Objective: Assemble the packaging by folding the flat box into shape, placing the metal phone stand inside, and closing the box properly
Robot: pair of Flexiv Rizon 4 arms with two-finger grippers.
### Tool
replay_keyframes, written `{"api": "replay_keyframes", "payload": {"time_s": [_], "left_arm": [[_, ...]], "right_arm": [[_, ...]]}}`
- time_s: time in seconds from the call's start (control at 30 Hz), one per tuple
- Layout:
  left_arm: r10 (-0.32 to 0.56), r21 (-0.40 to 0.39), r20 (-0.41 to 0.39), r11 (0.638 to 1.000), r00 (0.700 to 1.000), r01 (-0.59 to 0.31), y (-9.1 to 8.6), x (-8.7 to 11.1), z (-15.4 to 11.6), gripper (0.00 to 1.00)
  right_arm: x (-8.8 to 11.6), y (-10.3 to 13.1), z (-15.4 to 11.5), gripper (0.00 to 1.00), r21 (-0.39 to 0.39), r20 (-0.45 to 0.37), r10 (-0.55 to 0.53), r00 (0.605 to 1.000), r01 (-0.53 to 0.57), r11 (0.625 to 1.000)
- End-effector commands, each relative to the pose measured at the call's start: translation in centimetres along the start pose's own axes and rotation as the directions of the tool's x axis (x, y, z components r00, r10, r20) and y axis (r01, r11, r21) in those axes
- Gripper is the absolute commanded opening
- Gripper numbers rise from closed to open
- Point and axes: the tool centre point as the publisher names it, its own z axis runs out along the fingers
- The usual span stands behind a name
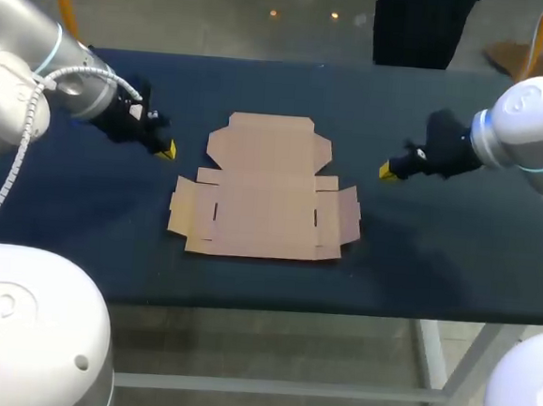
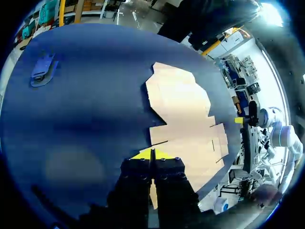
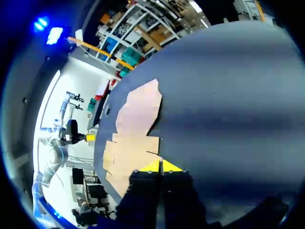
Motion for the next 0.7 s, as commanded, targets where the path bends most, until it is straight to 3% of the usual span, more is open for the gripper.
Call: {"api": "replay_keyframes", "payload": {"time_s": [0.03, 0.3, 0.37, 0.7], "left_arm": [[0.006, -0.005, 0.008, 1.0, 1.0, -0.006, 0.2, 0.0, 0.6, 0.0], [0.016, -0.031, 0.017, 0.999, 1.0, -0.016, 0.6, -0.3, 1.6, 0.0], [-0.016, -0.025, 0.093, 1.0, 0.996, 0.019, 0.6, -0.6, 1.2, 0.0], [-0.016, -0.022, 0.098, 1.0, 0.995, 0.018, 0.4, -0.6, 1.6, 0.0]], "right_arm": [[0.3, 0.1, 1.3, 0.0, 0.002, 0.003, 0.005, 1.0, -0.005, 1.0], [0.0, -0.2, 2.8, 0.0, 0.011, -0.017, 0.024, 1.0, -0.024, 1.0], [-0.4, -0.3, 2.1, 0.0, 0.003, -0.018, 0.038, 0.999, -0.037, 0.999], [-0.4, -0.3, 2.1, 0.0, 0.003, -0.018, 0.038, 0.999, -0.037, 0.999]]}}
